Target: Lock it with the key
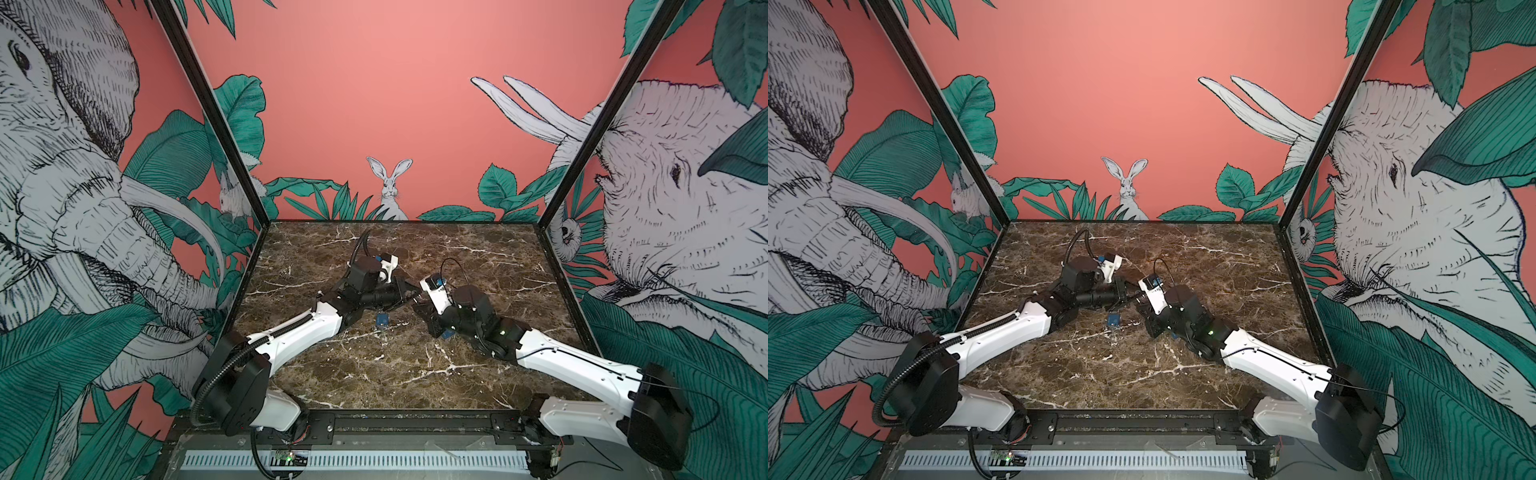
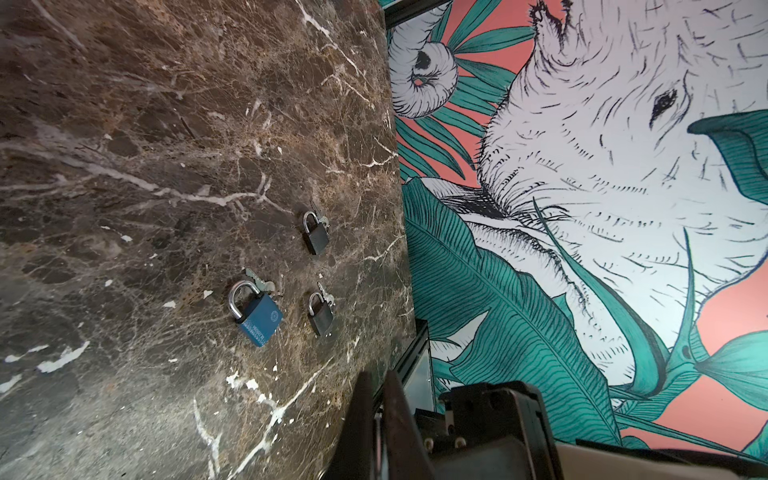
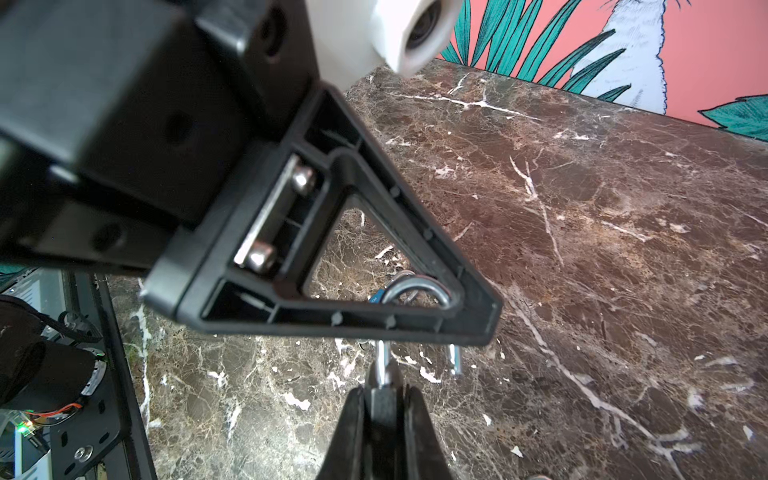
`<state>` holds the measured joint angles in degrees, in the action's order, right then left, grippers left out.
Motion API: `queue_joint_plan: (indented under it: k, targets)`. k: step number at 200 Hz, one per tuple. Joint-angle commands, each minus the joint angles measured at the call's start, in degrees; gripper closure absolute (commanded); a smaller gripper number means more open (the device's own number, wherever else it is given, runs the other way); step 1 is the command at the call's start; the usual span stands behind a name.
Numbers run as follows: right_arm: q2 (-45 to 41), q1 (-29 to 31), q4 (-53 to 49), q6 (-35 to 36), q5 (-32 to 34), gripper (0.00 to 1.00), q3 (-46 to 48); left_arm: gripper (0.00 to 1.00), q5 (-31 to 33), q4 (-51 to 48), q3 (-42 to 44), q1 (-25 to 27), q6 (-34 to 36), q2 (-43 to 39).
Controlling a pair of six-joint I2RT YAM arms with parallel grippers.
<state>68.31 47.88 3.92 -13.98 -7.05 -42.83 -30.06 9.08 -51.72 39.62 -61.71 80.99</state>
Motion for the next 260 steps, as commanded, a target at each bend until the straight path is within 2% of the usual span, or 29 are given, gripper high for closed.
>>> queue_joint_plan:
  k: [1,12,24,42,74,85,96,124,161,189,260]
  targets:
    - [-0.4,-0.59,-0.66,-0.96,-0.74,1.0,-1.37,1.0,0.99,1.37,-1.39,0.17,0.98,-2.63]
    - [-1.09,-0.68,-1.56,-0.98,-1.61,1.0,-1.18,0.99,1.98,-1.18,-1.95,0.07,2.61,-3.64]
    - [-1.97,-0.72,-3.02,-0.97,-2.75,1.0,-1.38,0.87,3.2,-4.53,-2.83,-0.47,5.16,-4.77]
    - [-3.37,-0.77,-5.8,-0.7,-4.54,1.0,-1.77,0.78,5.48,-11.44,-4.76,-1.18,10.27,-6.45]
    - [-5.0,-0.77,-11.79,0.39,-8.1,1.0,-3.11,0.7,8.98,-20.81,-7.28,-1.75,18.23,-8.62]
    - [-5.34,-0.77,-13.33,0.7,-9.41,1.0,-3.46,0.71,8.87,-22.22,-7.66,-1.73,20.58,-8.83]
    - [-5.59,-0.77,-14.68,1.12,-10.92,1.0,-3.96,0.77,7.3,-22.3,-7.73,-1.73,22.94,-8.7]
    - [-5.74,-0.77,-17.39,1.72,-13.18,1.0,-5.15,0.87,-0.43,-21.6,-8.13,-1.65,27.12,-7.1]
    - [-5.49,-0.77,-19.19,2.32,-13.69,1.0,-6.46,0.9,-9.45,-19.86,-7.71,-1.3,29.22,-5.65]
    - [-5.04,-0.77,-19.33,2.36,-13.77,1.0,-7.26,0.9,-11.74,-20.95,-7.56,-1.11,30.95,-5.34]
    - [-4.76,-0.99,-20.52,2.63,-14.34,1.0,-9.35,0.9,-11.97,-25.03,-5.71,-1.08,33.81,-5.54]
